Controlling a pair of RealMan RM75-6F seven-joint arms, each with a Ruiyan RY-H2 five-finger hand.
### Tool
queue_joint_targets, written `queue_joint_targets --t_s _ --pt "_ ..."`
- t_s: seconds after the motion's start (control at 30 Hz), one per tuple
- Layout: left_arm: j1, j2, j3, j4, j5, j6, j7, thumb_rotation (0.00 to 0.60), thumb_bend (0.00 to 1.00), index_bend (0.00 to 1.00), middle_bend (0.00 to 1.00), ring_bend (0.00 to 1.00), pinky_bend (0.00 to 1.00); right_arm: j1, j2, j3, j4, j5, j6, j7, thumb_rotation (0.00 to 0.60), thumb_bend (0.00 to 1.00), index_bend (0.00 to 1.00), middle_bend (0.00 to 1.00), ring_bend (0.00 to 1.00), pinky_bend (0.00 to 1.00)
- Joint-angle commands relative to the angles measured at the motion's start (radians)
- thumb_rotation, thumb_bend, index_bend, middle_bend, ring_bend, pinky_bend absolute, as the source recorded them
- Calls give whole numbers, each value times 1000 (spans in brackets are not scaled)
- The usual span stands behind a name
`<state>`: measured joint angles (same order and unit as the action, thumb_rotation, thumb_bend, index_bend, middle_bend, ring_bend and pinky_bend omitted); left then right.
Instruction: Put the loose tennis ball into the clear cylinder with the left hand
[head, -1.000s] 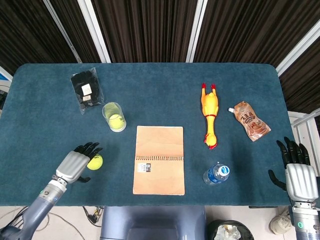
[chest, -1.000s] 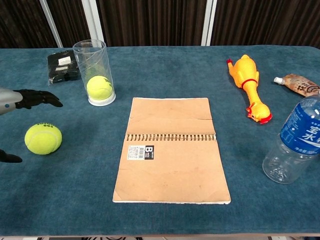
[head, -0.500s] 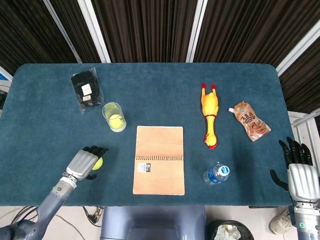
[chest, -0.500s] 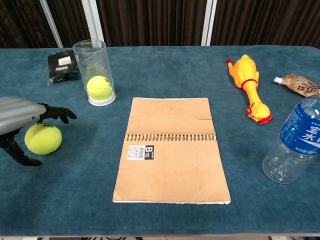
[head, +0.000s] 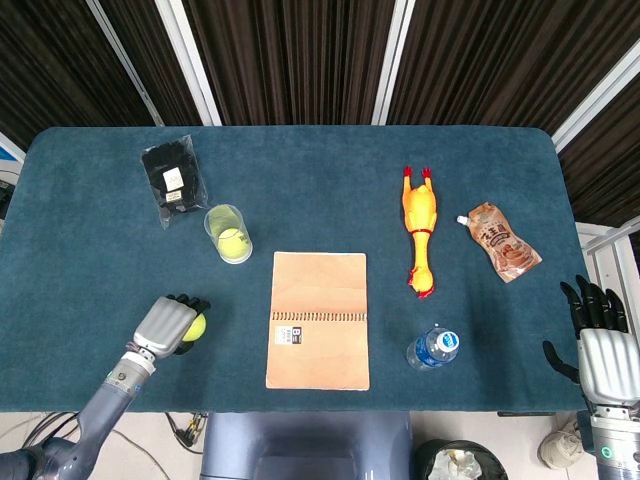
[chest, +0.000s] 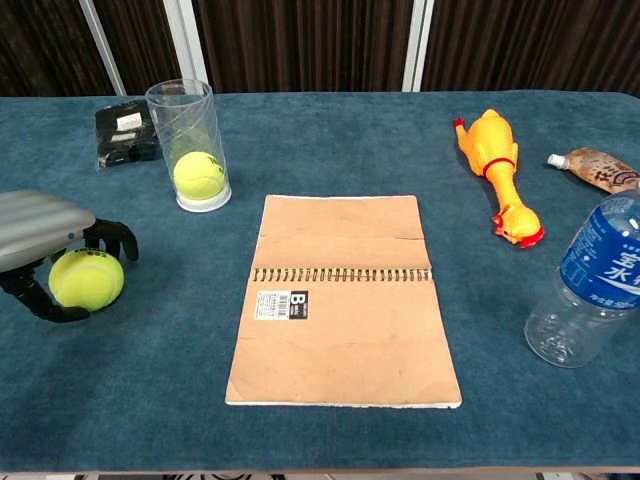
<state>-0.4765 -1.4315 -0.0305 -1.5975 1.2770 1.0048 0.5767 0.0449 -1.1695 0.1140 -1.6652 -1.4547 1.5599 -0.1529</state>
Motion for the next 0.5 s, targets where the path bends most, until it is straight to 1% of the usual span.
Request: queue_joint_targets --t_s 0.03,0.17,0.27,0.43,0.5 --pt "-1 3 2 2 -5 4 1 600 302 383 495 419 559 -1 2 -1 0 -1 1 3 600 352 106 0 5 0" --pt "-3 11 0 4 -10 12 1 600 327 405 512 446 582 -4 5 -2 0 -2 3 8 600 351 106 0 6 0" --pt "-2 20 -10 -3 2 30 -32 600 327 407 509 448 584 -4 6 -2 0 -4 4 10 600 352 106 0 5 0" --pt "-3 63 -39 -40 32 70 -98 600 326 407 502 448 584 -7 8 -3 0 -5 6 13 600 352 106 0 5 0" --pt "-8 90 -61 -68 41 90 -111 600 326 406 502 448 584 -7 8 -4 1 -6 6 13 600 352 106 0 5 0"
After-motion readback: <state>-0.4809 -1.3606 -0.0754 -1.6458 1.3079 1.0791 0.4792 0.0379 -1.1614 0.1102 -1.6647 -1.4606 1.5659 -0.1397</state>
